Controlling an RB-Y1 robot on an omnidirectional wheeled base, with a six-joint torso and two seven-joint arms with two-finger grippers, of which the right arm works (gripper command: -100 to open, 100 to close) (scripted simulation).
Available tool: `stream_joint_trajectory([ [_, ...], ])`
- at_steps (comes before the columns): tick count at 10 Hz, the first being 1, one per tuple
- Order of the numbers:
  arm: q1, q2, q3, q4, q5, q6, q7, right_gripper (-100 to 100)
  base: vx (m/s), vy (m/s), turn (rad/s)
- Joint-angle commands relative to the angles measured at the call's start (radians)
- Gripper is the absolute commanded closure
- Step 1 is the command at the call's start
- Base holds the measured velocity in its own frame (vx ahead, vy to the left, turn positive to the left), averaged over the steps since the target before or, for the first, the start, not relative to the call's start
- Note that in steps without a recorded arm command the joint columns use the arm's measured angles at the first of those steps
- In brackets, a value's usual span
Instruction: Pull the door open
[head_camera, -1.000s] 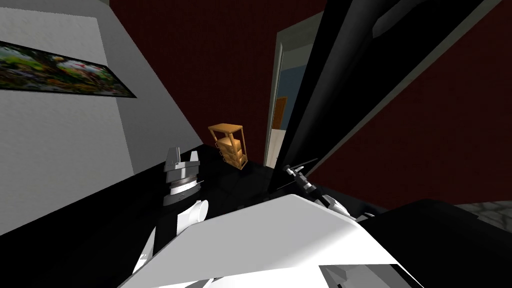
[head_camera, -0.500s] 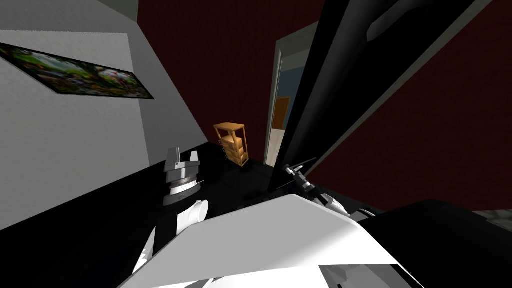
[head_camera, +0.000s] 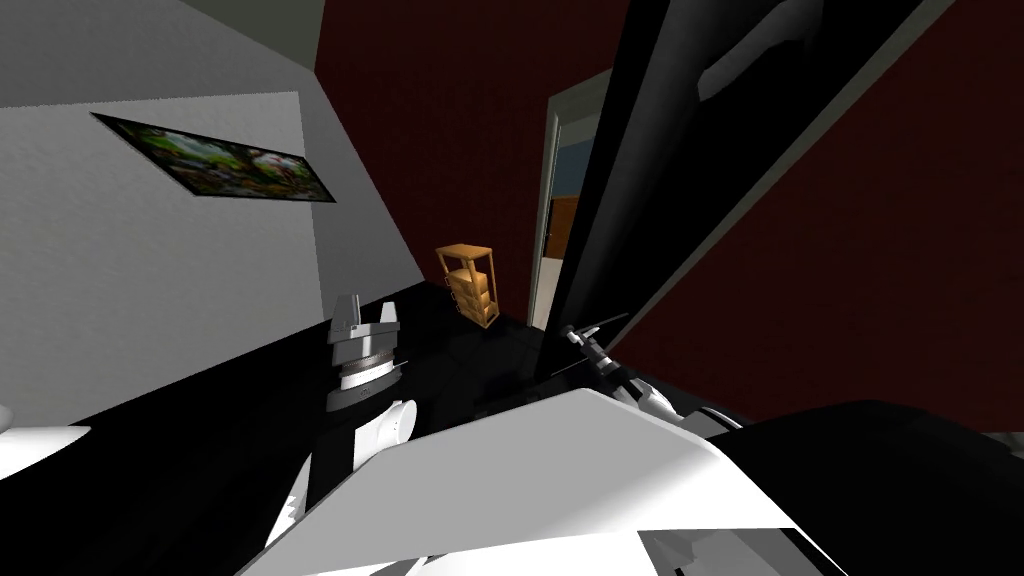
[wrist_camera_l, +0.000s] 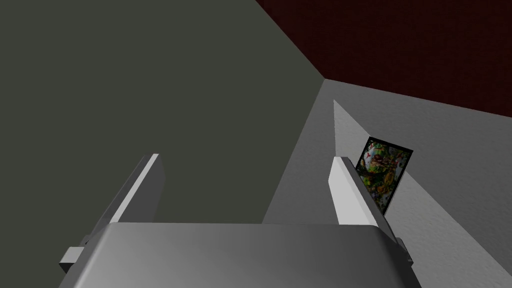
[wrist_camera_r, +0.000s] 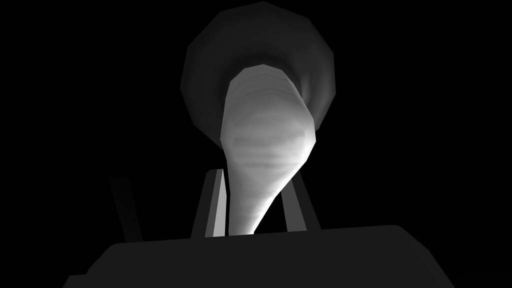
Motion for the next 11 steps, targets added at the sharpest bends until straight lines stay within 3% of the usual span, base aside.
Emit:
stream_joint_trajectory([
  [1,-0.032,0.017,-0.003,0.021,0.011,0.014,0.008,100,-0.180,-0.073,0.096],
  [2,-0.032,0.017,-0.003,0.021,0.011,0.014,0.008,100,-0.137,-0.053,0.077],
  [4,-0.085,0.040,-0.012,0.046,0.025,0.046,0.018,100,-0.162,-0.087,0.141],
  [7,-0.140,0.064,-0.022,0.071,0.040,0.080,0.029,100,-0.186,-0.082,0.107],
  [10,-0.192,0.087,-0.031,0.096,0.054,0.112,0.039,100,-0.197,-0.092,0.098],
  [11,-0.192,0.087,-0.031,0.096,0.054,0.112,0.039,100,-0.137,-0.063,0.062],
])
